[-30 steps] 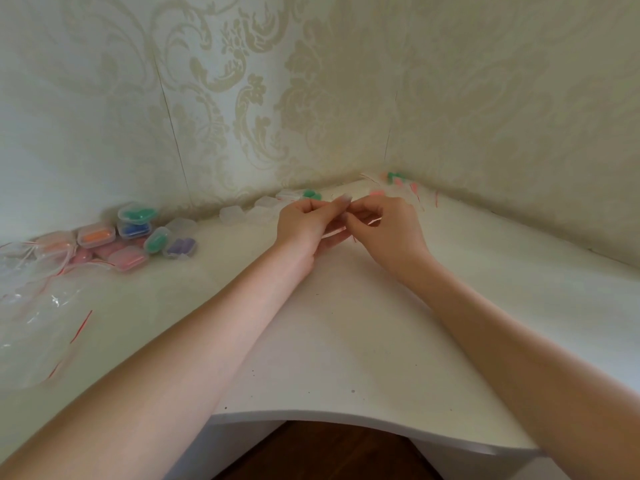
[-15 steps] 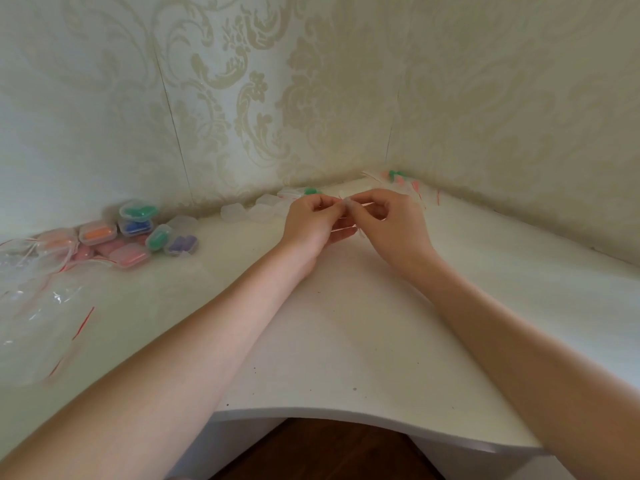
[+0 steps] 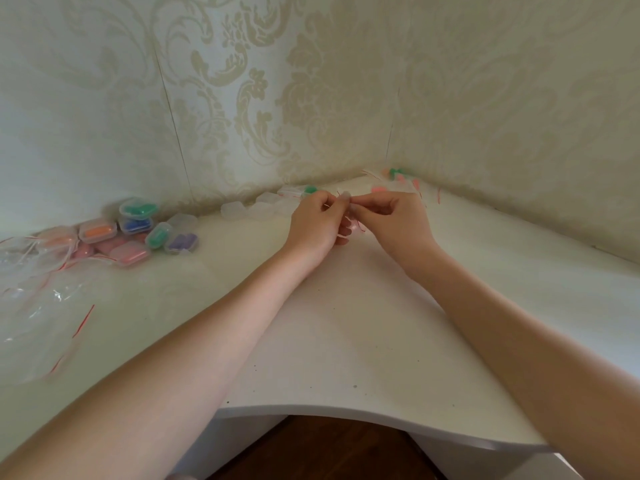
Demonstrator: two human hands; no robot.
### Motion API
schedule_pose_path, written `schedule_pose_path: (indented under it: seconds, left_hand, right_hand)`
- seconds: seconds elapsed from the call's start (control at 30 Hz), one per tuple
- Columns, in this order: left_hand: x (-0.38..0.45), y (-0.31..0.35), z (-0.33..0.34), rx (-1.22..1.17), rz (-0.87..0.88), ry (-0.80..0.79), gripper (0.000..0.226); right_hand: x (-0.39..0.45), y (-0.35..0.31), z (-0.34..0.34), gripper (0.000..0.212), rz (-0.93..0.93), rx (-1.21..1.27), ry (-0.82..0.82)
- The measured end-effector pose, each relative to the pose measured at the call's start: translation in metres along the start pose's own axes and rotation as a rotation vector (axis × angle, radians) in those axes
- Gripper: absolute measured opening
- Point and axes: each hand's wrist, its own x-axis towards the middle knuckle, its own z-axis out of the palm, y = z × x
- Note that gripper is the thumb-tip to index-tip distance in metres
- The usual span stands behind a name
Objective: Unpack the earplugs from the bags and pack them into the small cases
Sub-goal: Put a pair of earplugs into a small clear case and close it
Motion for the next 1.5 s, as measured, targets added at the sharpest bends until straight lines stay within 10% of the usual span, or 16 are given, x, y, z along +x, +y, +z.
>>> schedule_pose_path:
  seconds: [0.23, 0.67, 1.2, 1.5]
  left_hand:
    - [-0.006, -0.002, 0.002, 0.196, 0.137, -0.088, 0.024]
    - [-0.004, 0.003, 0.003, 0.29, 0.122, -0.163, 0.02]
    - [-0.003, 0.011, -0.002, 0.383, 0.014, -0.327, 0.022]
    - [-0.004, 0.009, -0.004, 0.188, -0.028, -0.084, 0.029]
  right_hand:
    - [0.004, 0.004, -0.001, 0.008, 0.196, 0.176, -0.025]
    - [0.0, 0.002, 0.007, 0.008, -0.097, -0.451, 0.011]
    - [0.004, 0.004, 0.005, 0.021, -0.096, -0.544, 0.168]
    - [0.007, 0.012, -0.009, 0.03, -0.426, -0.623, 0.039]
